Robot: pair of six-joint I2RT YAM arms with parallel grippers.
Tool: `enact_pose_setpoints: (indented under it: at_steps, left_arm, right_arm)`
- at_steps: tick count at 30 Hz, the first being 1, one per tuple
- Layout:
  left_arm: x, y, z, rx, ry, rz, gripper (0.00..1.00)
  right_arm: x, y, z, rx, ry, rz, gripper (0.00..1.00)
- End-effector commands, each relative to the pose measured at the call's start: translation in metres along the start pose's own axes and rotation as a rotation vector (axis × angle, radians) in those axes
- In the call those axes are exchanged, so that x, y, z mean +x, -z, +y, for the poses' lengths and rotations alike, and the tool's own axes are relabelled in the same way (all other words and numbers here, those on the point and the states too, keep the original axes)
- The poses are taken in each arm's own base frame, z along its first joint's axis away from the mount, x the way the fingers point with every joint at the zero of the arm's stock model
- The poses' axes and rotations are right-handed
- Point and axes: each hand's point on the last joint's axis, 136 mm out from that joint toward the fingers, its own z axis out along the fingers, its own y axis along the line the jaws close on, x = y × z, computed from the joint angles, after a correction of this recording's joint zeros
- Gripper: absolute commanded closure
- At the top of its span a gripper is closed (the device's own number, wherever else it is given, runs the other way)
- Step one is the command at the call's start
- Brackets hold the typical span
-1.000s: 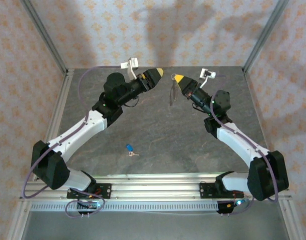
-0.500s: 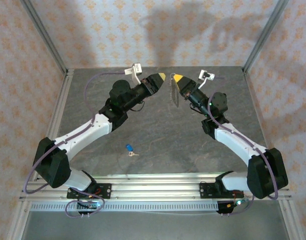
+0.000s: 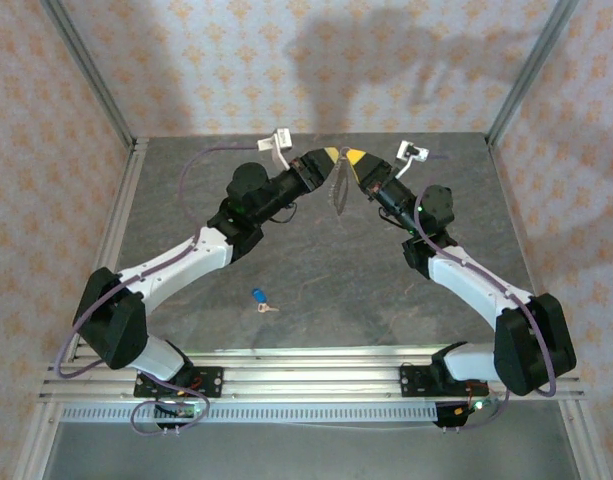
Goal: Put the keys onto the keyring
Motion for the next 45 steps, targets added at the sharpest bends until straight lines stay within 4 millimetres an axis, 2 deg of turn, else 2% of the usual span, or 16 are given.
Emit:
enact_pose_setpoints:
  at_steps: [1, 22, 31, 37, 45]
  left_arm:
    - [-0.008, -0.006, -0.031, 0.093, -0.009, -0.022, 0.67]
    - [-0.008, -0.012, -0.037, 0.11, -0.014, -0.022, 0.69]
    - [0.002, -0.015, -0.033, 0.109, -0.005, -0.002, 0.7]
    - [0.007, -0.015, -0.027, 0.099, 0.002, 0.002, 0.74]
    - [0.01, -0.014, -0.02, 0.088, 0.007, 0.001, 0.87]
  right_arm:
    - [-0.003, 0.001, 0.022, -0.082, 0.026, -0.014, 1.0]
    - [0.002, 0.002, 0.012, -0.062, 0.012, -0.006, 1.0]
    - [0.001, 0.0, 0.01, -0.06, 0.008, -0.005, 1.0]
    - [0.001, 0.0, 0.01, -0.059, 0.009, -0.006, 1.0]
    - [0.001, 0.001, 0.01, -0.054, 0.01, -0.01, 1.0]
